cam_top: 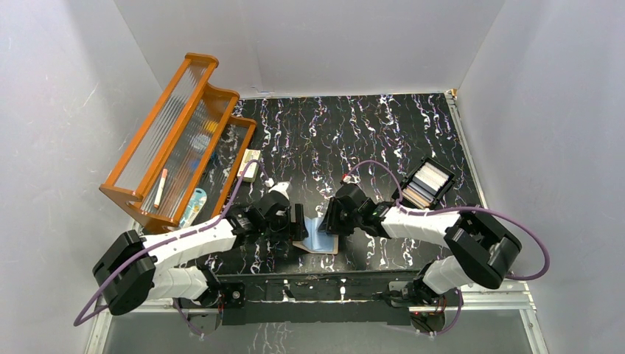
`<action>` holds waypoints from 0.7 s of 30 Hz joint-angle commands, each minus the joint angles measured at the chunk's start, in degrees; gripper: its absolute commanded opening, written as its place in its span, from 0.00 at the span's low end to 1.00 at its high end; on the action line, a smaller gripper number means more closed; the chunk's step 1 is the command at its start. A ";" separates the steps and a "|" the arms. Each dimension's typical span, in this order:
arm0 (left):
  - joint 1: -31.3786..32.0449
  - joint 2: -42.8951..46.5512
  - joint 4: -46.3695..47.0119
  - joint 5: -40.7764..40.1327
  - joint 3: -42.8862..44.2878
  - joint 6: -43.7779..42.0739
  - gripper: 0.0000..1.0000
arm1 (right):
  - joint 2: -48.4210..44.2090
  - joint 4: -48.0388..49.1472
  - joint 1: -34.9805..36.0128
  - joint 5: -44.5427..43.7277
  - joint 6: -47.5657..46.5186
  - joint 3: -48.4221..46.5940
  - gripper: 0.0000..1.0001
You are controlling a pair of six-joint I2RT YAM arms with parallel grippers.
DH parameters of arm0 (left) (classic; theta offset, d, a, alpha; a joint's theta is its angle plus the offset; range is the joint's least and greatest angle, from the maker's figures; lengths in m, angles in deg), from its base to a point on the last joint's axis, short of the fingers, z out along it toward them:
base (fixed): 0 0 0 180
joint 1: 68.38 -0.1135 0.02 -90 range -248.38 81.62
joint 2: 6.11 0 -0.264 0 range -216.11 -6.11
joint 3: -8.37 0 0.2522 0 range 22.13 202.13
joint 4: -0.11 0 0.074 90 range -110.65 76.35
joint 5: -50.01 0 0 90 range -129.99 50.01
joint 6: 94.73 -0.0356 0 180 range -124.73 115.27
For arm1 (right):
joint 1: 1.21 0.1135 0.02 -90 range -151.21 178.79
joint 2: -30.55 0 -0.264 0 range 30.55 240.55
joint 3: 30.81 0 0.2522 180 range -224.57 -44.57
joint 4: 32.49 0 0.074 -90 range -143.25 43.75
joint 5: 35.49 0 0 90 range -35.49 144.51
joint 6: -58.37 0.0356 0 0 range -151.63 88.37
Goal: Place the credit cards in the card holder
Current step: Adjust the card holder at the center of the board, then pick up the credit card from the storage box.
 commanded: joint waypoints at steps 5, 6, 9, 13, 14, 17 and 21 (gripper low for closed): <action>0.13 -0.36 -0.46 -1.59 0.07 -2.98 0.65 | -5.01 -8.17 0.30 -4.99 -0.43 -0.99 0.42; 0.13 -0.48 0.29 -1.23 -0.39 -2.98 0.63 | -5.43 -8.63 0.26 -5.22 -0.35 -0.79 0.42; 0.13 -0.31 2.14 -0.49 -1.49 -2.89 0.55 | -6.43 -9.19 0.30 -5.83 -0.11 -0.09 0.41; 0.14 0.16 3.48 0.23 -2.00 -3.44 0.37 | -6.82 -9.34 0.30 -5.86 -0.26 0.32 0.41; 0.14 0.35 3.52 0.39 -2.08 -3.58 0.32 | -7.08 -9.26 0.28 -5.79 -0.53 0.22 0.41; 0.14 1.06 3.33 1.20 -2.10 -3.51 0.21 | -8.92 -9.78 0.30 -5.89 -1.22 -0.38 0.41; 0.18 2.37 3.00 2.42 -2.10 -3.25 0.07 | -13.17 -12.55 0.30 -9.00 -3.72 -3.31 0.44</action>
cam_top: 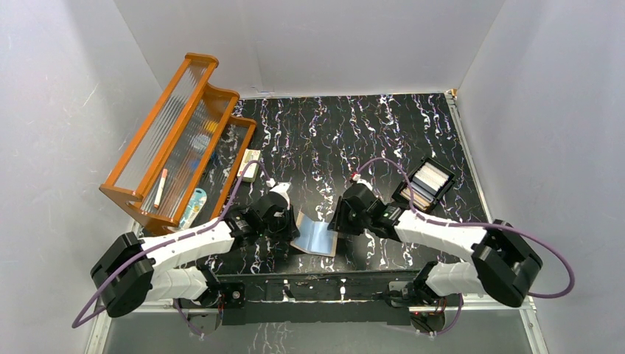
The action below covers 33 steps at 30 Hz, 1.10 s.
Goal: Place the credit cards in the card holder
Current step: Pick up the credit card from the storage box.
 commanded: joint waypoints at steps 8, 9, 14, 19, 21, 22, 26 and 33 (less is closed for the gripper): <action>0.13 4.73 -4.92 -0.15 1.81 1.52 0.00 | -4.57 -9.98 -4.49 -19.63 -22.05 -15.21 0.50; 0.18 5.21 -5.85 -0.77 2.20 1.95 0.00 | -3.91 -11.04 -5.78 -21.94 -24.93 -16.85 0.50; -1.78 6.25 -8.88 0.96 4.05 2.48 0.02 | -4.30 -12.10 -13.15 -25.31 -40.19 -20.19 0.50; -8.27 6.16 -9.93 8.59 5.28 0.89 0.03 | -6.51 -10.94 -19.67 -27.15 -53.49 -19.82 0.50; -11.28 6.14 -9.63 12.38 5.12 0.10 0.03 | -5.64 -13.00 -24.01 -26.72 -57.17 -21.09 0.50; -12.36 5.93 -9.65 13.82 5.13 -0.50 0.03 | -5.01 -14.06 -26.46 -26.29 -59.11 -21.61 0.50; -13.39 4.99 -12.01 14.98 6.79 -3.42 0.03 | -3.29 -18.09 -34.93 -24.21 -65.55 -23.33 0.50; -13.54 5.24 -13.80 18.63 8.25 -6.78 0.06 | -0.37 -20.63 -41.40 -23.78 -76.18 -22.80 0.47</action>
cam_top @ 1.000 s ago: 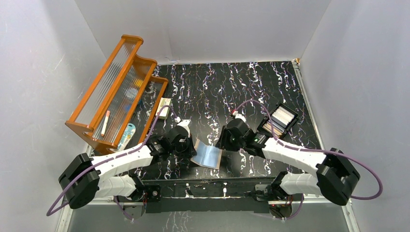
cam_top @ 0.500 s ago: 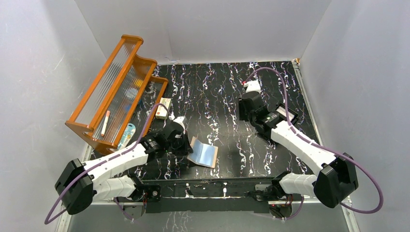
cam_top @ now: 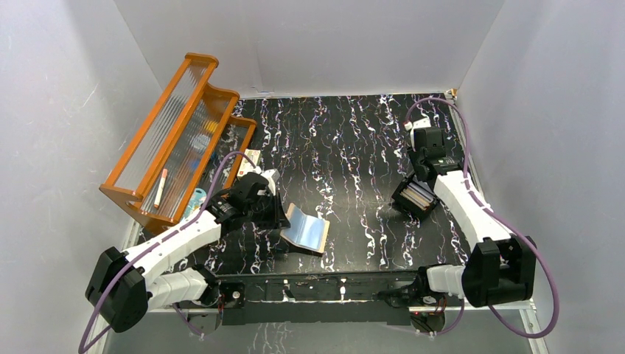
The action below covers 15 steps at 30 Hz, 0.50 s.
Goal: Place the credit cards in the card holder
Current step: Pick up the credit card from the storage box.
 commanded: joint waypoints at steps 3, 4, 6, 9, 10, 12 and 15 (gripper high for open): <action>-0.33 0.95 -1.75 5.26 2.22 -3.02 0.06 | 2.67 0.92 -3.12 -1.50 -10.73 0.04 0.54; -0.33 0.97 -1.75 4.99 2.12 -2.82 0.06 | 2.75 1.87 -3.18 -1.70 -11.57 0.76 0.57; -0.33 1.06 -1.32 3.91 1.58 -2.37 0.05 | 2.85 4.10 -3.12 -1.44 -13.18 2.19 0.59; -0.33 1.30 0.75 3.73 -0.04 -0.91 0.05 | 3.50 6.92 -3.19 -0.16 -15.91 3.54 0.60; -0.33 1.46 1.73 4.06 -0.87 -0.34 0.06 | 4.00 7.76 -3.20 0.70 -16.61 3.79 0.60; -0.38 1.54 3.65 4.98 -2.12 0.70 0.05 | 5.26 10.33 -3.24 2.09 -17.41 4.74 0.61; -0.33 1.13 4.68 5.94 -2.81 1.11 0.05 | 7.48 12.32 -3.18 1.34 -17.76 5.12 0.62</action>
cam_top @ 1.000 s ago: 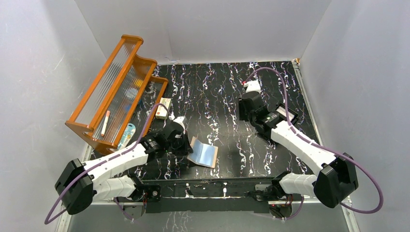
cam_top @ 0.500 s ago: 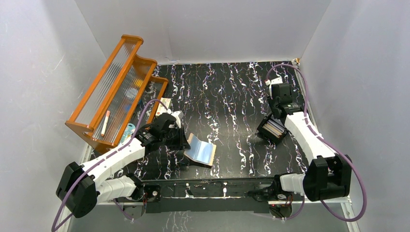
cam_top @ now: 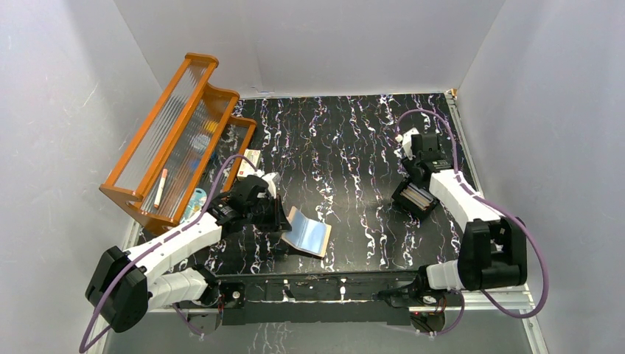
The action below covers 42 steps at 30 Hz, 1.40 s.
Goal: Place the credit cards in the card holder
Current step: Pick up the credit card from the storage box.
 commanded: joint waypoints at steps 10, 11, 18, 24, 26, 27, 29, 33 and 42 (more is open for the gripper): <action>-0.33 2.88 2.10 2.99 -2.16 1.00 0.05 | 1.11 11.13 -0.12 4.11 -5.82 5.69 0.61; -0.35 2.88 2.24 3.10 -2.23 1.05 0.05 | 0.78 12.45 -0.10 4.21 -6.23 6.62 0.62; -0.33 3.72 1.60 3.53 -1.39 0.72 0.05 | 0.86 18.54 -0.14 2.13 -8.74 9.56 0.66; -0.33 4.96 0.82 3.25 -1.17 0.32 0.05 | 3.18 20.43 -0.14 -1.33 -9.26 9.65 0.64; -0.33 5.10 0.73 3.33 -1.05 0.30 0.05 | 3.69 20.92 -0.16 -1.41 -9.24 9.41 0.63; -0.33 5.24 0.72 3.34 -0.99 0.30 0.05 | 3.87 20.90 -0.08 -1.51 -9.37 9.27 0.62; -0.34 5.59 0.72 3.34 -1.11 0.38 0.05 | 4.14 20.83 -0.06 -2.23 -9.89 8.94 0.61; -0.33 6.03 0.51 3.25 -0.71 0.23 0.05 | 4.73 19.91 -0.05 -1.33 -9.87 8.42 0.60; -0.33 7.12 0.71 2.56 -0.20 1.08 0.06 | 5.21 21.26 0.23 -1.03 -10.14 9.38 0.61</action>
